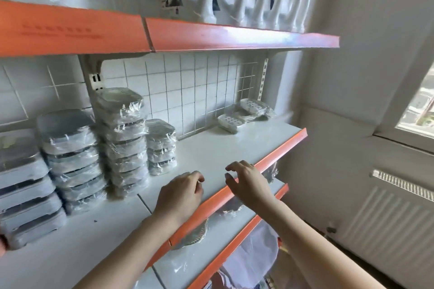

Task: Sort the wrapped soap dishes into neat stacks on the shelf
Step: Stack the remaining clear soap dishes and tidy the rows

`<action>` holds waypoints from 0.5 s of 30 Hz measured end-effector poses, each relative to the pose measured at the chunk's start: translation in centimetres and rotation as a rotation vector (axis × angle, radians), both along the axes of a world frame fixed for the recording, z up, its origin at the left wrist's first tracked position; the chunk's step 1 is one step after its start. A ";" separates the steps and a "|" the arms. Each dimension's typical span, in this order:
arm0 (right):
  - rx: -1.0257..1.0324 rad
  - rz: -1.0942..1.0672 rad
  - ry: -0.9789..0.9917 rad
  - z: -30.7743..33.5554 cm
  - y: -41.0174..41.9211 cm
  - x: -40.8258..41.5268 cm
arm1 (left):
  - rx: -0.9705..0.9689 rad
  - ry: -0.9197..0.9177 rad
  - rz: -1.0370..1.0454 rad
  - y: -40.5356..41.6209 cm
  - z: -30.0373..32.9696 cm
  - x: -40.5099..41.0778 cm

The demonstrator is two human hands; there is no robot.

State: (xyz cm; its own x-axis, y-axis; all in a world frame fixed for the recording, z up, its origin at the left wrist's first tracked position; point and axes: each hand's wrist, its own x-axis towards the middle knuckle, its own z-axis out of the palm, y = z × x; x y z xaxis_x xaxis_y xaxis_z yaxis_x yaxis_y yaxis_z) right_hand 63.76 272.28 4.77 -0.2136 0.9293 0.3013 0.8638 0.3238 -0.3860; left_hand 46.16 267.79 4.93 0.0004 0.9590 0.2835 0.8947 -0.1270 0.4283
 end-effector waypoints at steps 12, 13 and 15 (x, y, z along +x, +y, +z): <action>0.025 -0.039 -0.016 1.0 6.3 10.5 | 0.001 0.014 0.003 7.3 0.1 10.4; 0.026 -0.044 -0.018 1.0 6.8 11.1 | -0.002 0.019 0.005 7.9 0.0 10.9; 0.025 -0.047 -0.025 1.0 7.7 12.2 | -0.014 0.023 0.008 9.1 -0.2 11.9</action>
